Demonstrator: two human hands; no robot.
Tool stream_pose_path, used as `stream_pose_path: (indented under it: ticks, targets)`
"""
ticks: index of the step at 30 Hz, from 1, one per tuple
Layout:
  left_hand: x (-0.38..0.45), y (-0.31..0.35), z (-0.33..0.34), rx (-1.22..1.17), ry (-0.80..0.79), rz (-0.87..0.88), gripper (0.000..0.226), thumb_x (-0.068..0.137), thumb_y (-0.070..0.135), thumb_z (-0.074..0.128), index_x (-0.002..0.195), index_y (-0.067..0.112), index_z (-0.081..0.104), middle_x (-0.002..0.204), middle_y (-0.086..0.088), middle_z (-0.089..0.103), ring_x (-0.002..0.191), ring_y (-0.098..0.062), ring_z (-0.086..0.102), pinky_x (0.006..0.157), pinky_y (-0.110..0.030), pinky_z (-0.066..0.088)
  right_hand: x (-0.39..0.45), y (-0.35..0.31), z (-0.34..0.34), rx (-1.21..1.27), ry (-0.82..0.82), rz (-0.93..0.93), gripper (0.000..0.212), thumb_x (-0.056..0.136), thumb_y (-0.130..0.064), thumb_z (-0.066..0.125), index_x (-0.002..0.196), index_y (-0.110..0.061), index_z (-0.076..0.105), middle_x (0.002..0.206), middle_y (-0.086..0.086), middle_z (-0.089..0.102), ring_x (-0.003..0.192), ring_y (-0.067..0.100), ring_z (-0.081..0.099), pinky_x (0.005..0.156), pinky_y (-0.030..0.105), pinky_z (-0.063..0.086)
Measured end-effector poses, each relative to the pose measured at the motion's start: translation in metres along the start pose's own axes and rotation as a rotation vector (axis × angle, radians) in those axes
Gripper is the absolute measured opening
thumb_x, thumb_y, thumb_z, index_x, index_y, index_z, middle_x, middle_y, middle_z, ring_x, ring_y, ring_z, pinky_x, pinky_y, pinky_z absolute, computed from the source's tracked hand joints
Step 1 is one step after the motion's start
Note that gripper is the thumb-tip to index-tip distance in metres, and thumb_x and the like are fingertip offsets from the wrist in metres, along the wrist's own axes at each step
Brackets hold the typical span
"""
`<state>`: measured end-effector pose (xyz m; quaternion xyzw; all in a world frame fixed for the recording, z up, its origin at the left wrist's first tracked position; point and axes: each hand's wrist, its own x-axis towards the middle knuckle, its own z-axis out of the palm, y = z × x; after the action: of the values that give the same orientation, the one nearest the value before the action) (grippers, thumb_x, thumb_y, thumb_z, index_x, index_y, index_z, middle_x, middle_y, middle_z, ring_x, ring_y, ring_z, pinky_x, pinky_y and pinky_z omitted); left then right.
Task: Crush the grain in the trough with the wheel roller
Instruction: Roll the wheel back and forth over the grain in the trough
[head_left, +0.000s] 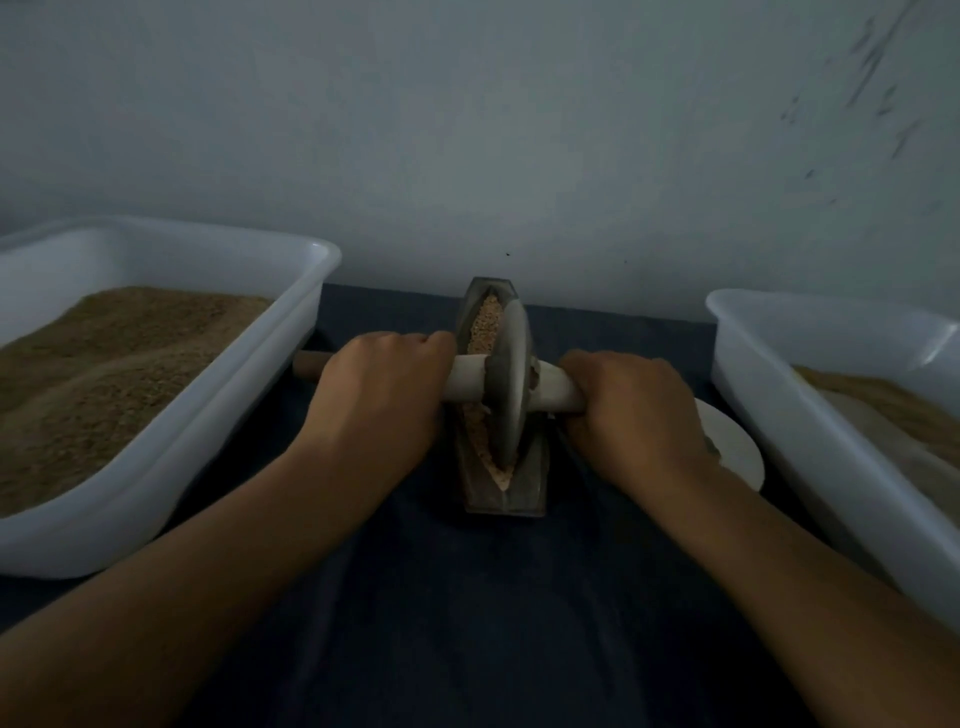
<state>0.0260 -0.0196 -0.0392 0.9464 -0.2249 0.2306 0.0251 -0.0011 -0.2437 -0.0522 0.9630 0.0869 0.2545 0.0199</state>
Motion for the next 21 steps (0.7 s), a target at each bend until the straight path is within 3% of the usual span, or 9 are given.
stream_pose_path:
  ticks: [3, 8, 14, 21]
  targets:
    - [0.001, -0.004, 0.006, -0.060, -0.033, 0.025, 0.033, 0.085, 0.027, 0.068, 0.113, 0.025, 0.051, 0.107, 0.004, 0.062, 0.095, -0.016, 0.058, 0.082, -0.030, 0.041, 0.004, 0.001, 0.006, -0.054, 0.017, -0.019, 0.012, 0.079, -0.026, 0.068, 0.085, -0.023, 0.058, 0.075, 0.000, 0.061, 0.067, 0.025, 0.056, 0.060, 0.033, 0.030]
    - [0.013, -0.010, 0.025, 0.067, -0.024, -0.034, 0.044, 0.079, 0.036, 0.070, 0.115, 0.028, 0.046, 0.108, 0.001, 0.060, 0.101, -0.024, 0.058, 0.103, -0.044, 0.036, 0.024, 0.008, 0.023, -0.107, 0.019, 0.000, 0.016, 0.076, -0.031, 0.069, 0.080, -0.024, 0.055, 0.074, -0.001, 0.061, 0.067, 0.027, 0.057, 0.058, 0.032, 0.025]
    - [0.063, -0.020, 0.040, 0.042, -0.134, -0.076, 0.042, 0.082, 0.030, 0.069, 0.114, 0.024, 0.044, 0.105, -0.004, 0.061, 0.095, -0.027, 0.060, 0.086, -0.044, 0.042, 0.072, 0.022, 0.042, -0.129, -0.120, 0.078, 0.021, 0.077, -0.040, 0.067, 0.095, -0.030, 0.062, 0.091, -0.003, 0.066, 0.084, 0.024, 0.063, 0.049, 0.027, 0.017]
    - [0.107, -0.029, 0.055, 0.038, -0.160, -0.138, 0.042, 0.086, 0.025, 0.067, 0.122, 0.020, 0.046, 0.112, -0.008, 0.061, 0.102, -0.031, 0.059, 0.077, -0.040, 0.033, 0.137, 0.040, 0.055, -0.120, -0.443, 0.105, 0.033, 0.080, -0.045, 0.068, 0.111, -0.035, 0.064, 0.115, 0.000, 0.065, 0.097, 0.025, 0.063, 0.066, 0.029, 0.039]
